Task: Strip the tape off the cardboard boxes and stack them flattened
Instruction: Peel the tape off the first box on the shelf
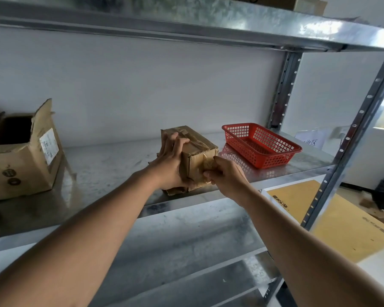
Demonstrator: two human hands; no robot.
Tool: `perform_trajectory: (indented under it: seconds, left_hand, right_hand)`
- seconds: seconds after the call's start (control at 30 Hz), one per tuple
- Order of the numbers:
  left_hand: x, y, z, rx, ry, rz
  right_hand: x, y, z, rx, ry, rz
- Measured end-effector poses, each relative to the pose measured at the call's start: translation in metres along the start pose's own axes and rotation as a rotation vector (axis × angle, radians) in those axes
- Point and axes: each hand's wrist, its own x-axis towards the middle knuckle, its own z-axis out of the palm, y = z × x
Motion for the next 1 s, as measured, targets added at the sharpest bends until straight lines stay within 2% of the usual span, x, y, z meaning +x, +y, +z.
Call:
perform_trajectory:
  seconds: [0.07, 0.13, 0.33, 0.47, 0.63, 0.73, 0.8, 0.93, 1.0]
  left_hand:
    - [0.002, 0.002, 0.001, 0.025, 0.007, -0.023]
    - [0.004, 0.002, 0.001, 0.032, -0.005, -0.037]
    - [0.005, 0.001, 0.006, -0.012, 0.040, -0.013]
    - [0.004, -0.002, 0.005, 0.004, 0.025, 0.003]
    - [0.007, -0.008, 0.008, 0.019, -0.009, -0.012]
    - [0.007, -0.011, 0.009, -0.005, -0.029, -0.045]
    - [0.007, -0.012, 0.009, -0.029, -0.026, -0.054]
    - [0.006, -0.011, 0.007, -0.057, -0.031, -0.005]
    - [0.005, -0.011, 0.004, -0.106, -0.040, -0.018]
  right_hand:
    - [-0.006, -0.004, 0.009, 0.155, -0.012, 0.042]
    - [-0.009, -0.009, 0.013, 0.197, -0.009, 0.041]
    - [-0.007, -0.008, 0.001, 0.035, -0.022, -0.020]
    - [-0.004, -0.015, -0.001, 0.285, -0.056, 0.107]
    - [0.007, -0.027, -0.013, 0.420, -0.147, 0.143]
    - [0.007, -0.029, -0.018, 0.753, -0.079, 0.202]
    - [0.008, -0.039, -0.024, 0.933, -0.041, 0.176]
    - [0.011, -0.052, -0.038, 0.837, -0.035, 0.016]
    - [0.010, -0.052, -0.043, 0.595, -0.075, -0.174]
